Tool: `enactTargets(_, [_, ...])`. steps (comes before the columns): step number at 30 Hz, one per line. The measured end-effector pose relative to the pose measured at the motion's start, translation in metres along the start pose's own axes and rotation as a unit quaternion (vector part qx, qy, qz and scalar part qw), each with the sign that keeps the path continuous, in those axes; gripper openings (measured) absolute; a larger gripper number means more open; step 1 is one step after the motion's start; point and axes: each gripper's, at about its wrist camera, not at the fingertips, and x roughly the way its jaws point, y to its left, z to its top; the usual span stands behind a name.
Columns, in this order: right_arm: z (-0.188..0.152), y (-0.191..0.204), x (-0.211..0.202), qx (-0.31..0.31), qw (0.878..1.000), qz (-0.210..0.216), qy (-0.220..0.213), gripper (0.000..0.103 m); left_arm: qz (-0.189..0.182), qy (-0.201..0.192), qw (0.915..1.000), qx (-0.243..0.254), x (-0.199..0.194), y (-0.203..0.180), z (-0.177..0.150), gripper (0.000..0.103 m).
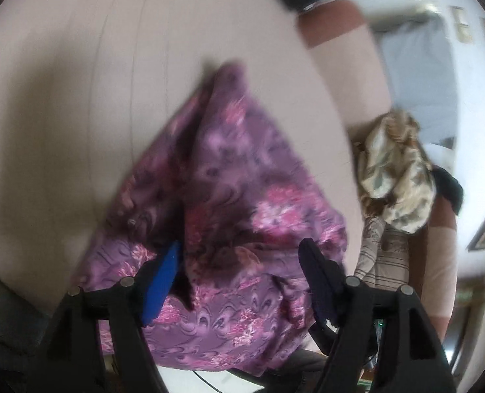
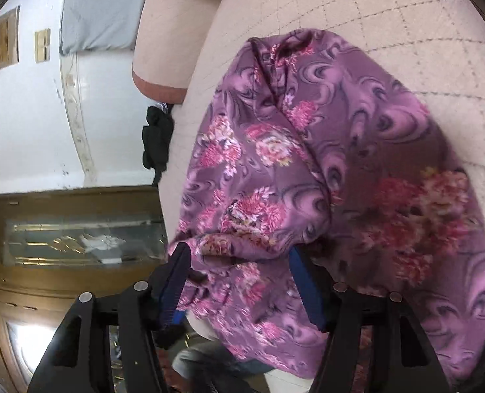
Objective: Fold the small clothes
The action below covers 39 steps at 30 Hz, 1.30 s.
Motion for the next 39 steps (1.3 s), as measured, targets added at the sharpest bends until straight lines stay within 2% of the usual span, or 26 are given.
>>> enactTargets(1, [0.001, -0.002, 0.003, 0.003, 1.0, -0.01, 0.001, 0.066, 0.009, 0.004, 1.0, -0.003, 0.007, 0.004, -0.002, 0.072])
enactTargets(3, [0.001, -0.007, 0.002, 0.017, 1.0, -0.012, 0.005, 0.059, 0.005, -0.006, 1.0, 0.002, 0.009, 0.012, -0.008, 0.06])
enactTargets(4, [0.001, -0.008, 0.001, 0.024, 1.0, -0.008, 0.001, 0.058, 0.0, -0.01, 0.9999, 0.005, 0.007, 0.015, -0.009, 0.058])
enactTargets(6, [0.002, -0.013, -0.007, 0.022, 0.999, -0.022, -0.016, 0.058, -0.01, -0.017, 0.9998, -0.001, 0.003, 0.023, -0.012, 0.045])
enactTargets(9, [0.004, -0.013, -0.011, 0.008, 0.997, -0.063, -0.035, 0.057, -0.018, -0.021, 0.9993, -0.025, -0.001, 0.029, -0.014, 0.04])
enactTargets(13, [0.015, -0.01, 0.003, 0.0, 0.998, -0.06, -0.017, 0.055, 0.013, -0.018, 0.9997, -0.014, -0.002, 0.017, -0.018, 0.04])
enactTargets(16, [0.023, 0.001, 0.008, -0.03, 0.996, -0.082, -0.026, 0.008, 0.021, -0.016, 0.9996, -0.006, -0.001, 0.01, -0.01, 0.039])
enactTargets(18, [0.023, 0.015, -0.003, -0.057, 0.993, -0.085, -0.056, 0.008, 0.022, -0.024, 0.9994, 0.015, -0.007, 0.003, 0.001, 0.016])
enactTargets(21, [0.019, 0.052, -0.029, -0.119, 0.987, -0.057, -0.091, 0.006, 0.016, -0.039, 0.9982, 0.041, -0.023, -0.009, 0.005, 0.013])
enactTargets(24, [0.003, 0.081, -0.057, -0.171, 0.979, -0.042, -0.105, 0.006, -0.012, -0.036, 0.9974, 0.062, -0.049, -0.017, -0.01, 0.013])
enactTargets(26, [-0.013, 0.083, -0.071, -0.19, 0.976, -0.054, -0.096, 0.006, -0.016, -0.041, 0.9954, 0.086, -0.068, -0.016, -0.027, 0.013])
enactTargets(28, [-0.03, 0.068, -0.078, -0.194, 0.974, -0.081, -0.081, 0.006, -0.009, -0.05, 0.9939, 0.098, -0.075, -0.005, -0.046, 0.013])
enactTargets(30, [-0.047, 0.042, -0.074, -0.191, 0.969, -0.143, -0.062, 0.006, 0.017, -0.036, 0.9951, 0.091, -0.061, 0.013, -0.057, 0.014])
enactTargets(31, [-0.054, 0.028, -0.062, -0.18, 0.964, -0.189, -0.045, 0.006, 0.04, -0.023, 0.9962, 0.075, -0.046, 0.025, -0.061, 0.014])
enactTargets(32, [-0.058, 0.025, -0.053, -0.185, 0.958, -0.217, -0.031, 0.006, 0.064, -0.013, 0.996, 0.061, -0.035, 0.035, -0.065, 0.014])
enactTargets(33, [-0.064, 0.029, -0.049, -0.204, 0.95, -0.235, -0.03, 0.006, 0.075, -0.004, 0.996, 0.048, -0.029, 0.042, -0.067, 0.014])
enactTargets(34, [-0.067, 0.035, -0.047, -0.22, 0.943, -0.245, -0.036, 0.006, 0.062, -0.006, 0.9971, 0.043, -0.032, 0.041, -0.07, 0.014])
enactTargets(35, [-0.074, 0.041, -0.049, -0.241, 0.936, -0.254, -0.045, 0.006, 0.055, -0.016, 0.9969, 0.054, -0.04, 0.037, -0.073, 0.017])
enactTargets(37, [-0.077, 0.038, -0.049, -0.249, 0.932, -0.26, -0.047, 0.007, 0.082, -0.046, 0.992, 0.085, -0.057, 0.024, -0.082, 0.042])
enactTargets(38, [-0.074, 0.031, -0.05, -0.236, 0.935, -0.259, -0.047, 0.008, 0.095, -0.058, 0.9894, 0.093, -0.063, 0.021, -0.086, 0.059])
enactTargets(39, [-0.07, 0.025, -0.053, -0.224, 0.939, -0.255, -0.05, 0.009, 0.099, -0.071, 0.9877, 0.097, -0.069, 0.019, -0.092, 0.06])
